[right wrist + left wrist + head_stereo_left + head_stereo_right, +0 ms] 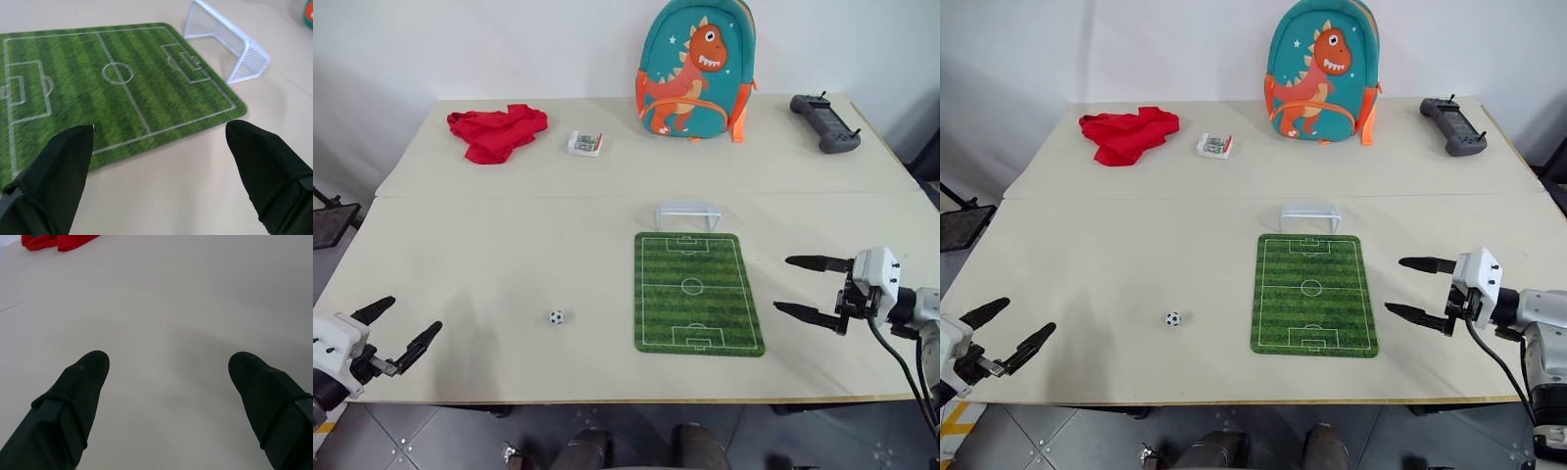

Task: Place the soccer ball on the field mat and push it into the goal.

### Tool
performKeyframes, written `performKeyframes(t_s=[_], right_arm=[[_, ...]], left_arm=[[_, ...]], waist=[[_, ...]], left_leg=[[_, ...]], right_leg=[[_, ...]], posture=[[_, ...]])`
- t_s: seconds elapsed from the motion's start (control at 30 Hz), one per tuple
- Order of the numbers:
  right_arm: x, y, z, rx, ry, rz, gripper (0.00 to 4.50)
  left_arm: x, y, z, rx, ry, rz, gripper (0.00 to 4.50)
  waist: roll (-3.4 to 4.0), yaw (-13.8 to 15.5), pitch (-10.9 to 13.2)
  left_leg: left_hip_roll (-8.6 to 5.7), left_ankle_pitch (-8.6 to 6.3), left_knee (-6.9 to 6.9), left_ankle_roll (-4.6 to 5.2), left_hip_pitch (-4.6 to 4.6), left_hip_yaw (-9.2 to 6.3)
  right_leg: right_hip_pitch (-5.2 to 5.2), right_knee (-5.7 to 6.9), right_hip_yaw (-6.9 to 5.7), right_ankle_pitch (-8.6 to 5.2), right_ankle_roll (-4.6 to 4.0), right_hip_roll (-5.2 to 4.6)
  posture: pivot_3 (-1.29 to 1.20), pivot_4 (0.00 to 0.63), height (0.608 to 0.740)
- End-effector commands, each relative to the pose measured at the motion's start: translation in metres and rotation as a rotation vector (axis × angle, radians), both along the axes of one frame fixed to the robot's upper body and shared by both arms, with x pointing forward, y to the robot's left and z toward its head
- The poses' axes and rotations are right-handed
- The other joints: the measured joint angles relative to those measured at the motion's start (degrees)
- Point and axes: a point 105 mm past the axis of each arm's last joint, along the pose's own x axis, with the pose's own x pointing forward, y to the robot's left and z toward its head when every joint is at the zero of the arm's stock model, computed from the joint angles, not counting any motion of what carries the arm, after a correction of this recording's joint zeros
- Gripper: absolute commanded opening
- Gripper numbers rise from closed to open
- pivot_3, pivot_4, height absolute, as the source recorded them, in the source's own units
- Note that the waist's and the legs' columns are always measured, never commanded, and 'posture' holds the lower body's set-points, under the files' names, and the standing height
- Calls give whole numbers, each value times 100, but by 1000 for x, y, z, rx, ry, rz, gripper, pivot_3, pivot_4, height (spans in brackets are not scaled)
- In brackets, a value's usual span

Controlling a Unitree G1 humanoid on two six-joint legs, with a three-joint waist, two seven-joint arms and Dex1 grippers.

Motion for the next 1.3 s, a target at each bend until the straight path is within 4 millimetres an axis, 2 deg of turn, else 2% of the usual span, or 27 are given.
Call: performKeyframes(t_s=[0.03, 0.13, 0.2, 0.33, 0.4, 0.47, 0.57, 0.73, 0.83, 0.9, 0.93, 1.0, 1.1, 1.23, 1.3], right_arm=[[-3, 1, 8, 31, -51, 48, 4500], [-4, 5, 10, 67, -56, 65, 4500], [-14, 14, 18, 132, -92, 153, 4500], [-34, 28, 34, 274, -142, 273, 4500], [-44, 35, 37, 305, -153, 333, 4500], [-50, 38, 38, 313, -164, 359, 4500], [-50, 38, 37, 306, -164, 358, 4500], [-47, 29, 31, 241, -155, 326, 4500], [-44, 20, 31, 205, -144, 298, 4500], [-43, 15, 29, 183, -135, 282, 4500], [-43, 12, 27, 167, -116, 271, 4500], [-44, 9, 24, 151, -92, 260, 4500], [-45, 11, 22, 154, -87, 266, 4500], [-48, 15, 20, 158, -89, 279, 4500], [-50, 16, 19, 166, -95, 274, 4500]], left_arm=[[-1, 2, 11, 14, -23, -11, 4465], [0, 2, 9, 4, -13, -19, 4465], [-4, 1, 8, 12, 3, -59, 4465], [-13, 16, 5, 47, 78, -125, 4465], [-26, 28, -4, -12, 217, -150, 4465], [-27, 34, -1, 5, 216, -158, 4465], [-22, 27, 8, 9, 185, -209, 4465], [-5, -24, 15, -55, 179, -404, 4465], [7, -65, 22, -110, 203, -524, 4465], [7, -92, 21, -80, 242, -636, 4465], [16, -112, 19, -80, 234, -686, 4465], [33, -139, 18, -83, 199, -721, 4465], [50, -163, 8, -53, 202, -725, 4465], [56, -167, -14, 41, 308, -705, 4465], [59, -170, -13, 47, 298, -708, 4465]], waist=[[0, -7, 0], [0, -23, 0], [0, -19, 0], [1, -9, 0], [1, 0, 1], [3, -1, 1], [2, 5, 2], [2, 111, 2], [2, 144, 2], [2, 138, 2], [2, 129, 2], [4, 151, 1], [3, 139, 1], [3, 60, 1], [4, 68, 1]], left_leg=[[3, 0, -1, -1, 1, 5], [11, -4, -1, -5, 4, 12], [11, -4, -2, -5, 3, 18], [20, -7, -6, -8, 4, 22], [20, -8, -6, -8, 3, 25], [22, -13, -9, -5, 3, 29], [19, -16, -6, 1, 5, 53], [20, -17, -4, 3, 5, 69], [21, -16, -3, 3, 4, 73], [21, -16, -2, 3, 2, 76], [21, -16, -5, 3, 1, 87], [24, -16, -6, 3, 0, 100], [38, -18, 2, -1, -1, 112], [76, -30, -1, -12, 3, 147], [88, -34, -1, -18, 6, 150]], right_leg=[[-2, 0, 5, 0, 0, 3], [-3, -2, 13, 0, -1, 10], [-8, -1, 20, 0, 0, 10], [-13, 0, 27, 1, -2, 18], [-19, 1, 33, 1, -2, 18], [-25, 5, 47, 0, -2, 21], [-33, 12, 79, 1, -2, 21], [-47, 25, 101, 2, 0, 24], [-50, 30, 110, 2, 0, 23], [-56, 33, 115, 2, 1, 26], [-64, 36, 117, 2, 1, 26], [-72, 42, 122, 3, 3, 28], [-75, 43, 130, 5, 3, 49], [-87, 44, 160, 11, -2, 88], [-91, 40, 162, 11, -5, 98]], posture=[[0, 150, 740], [0, 150, 740], [0, 150, 740], [0, 150, 740], [0, 150, 740], [0, 150, 740], [0, 150, 740], [0, 150, 740], [0, 150, 740], [0, 150, 740], [0, 150, 740], [0, 150, 740], [0, 150, 740], [0, 150, 740], [0, 150, 740]])
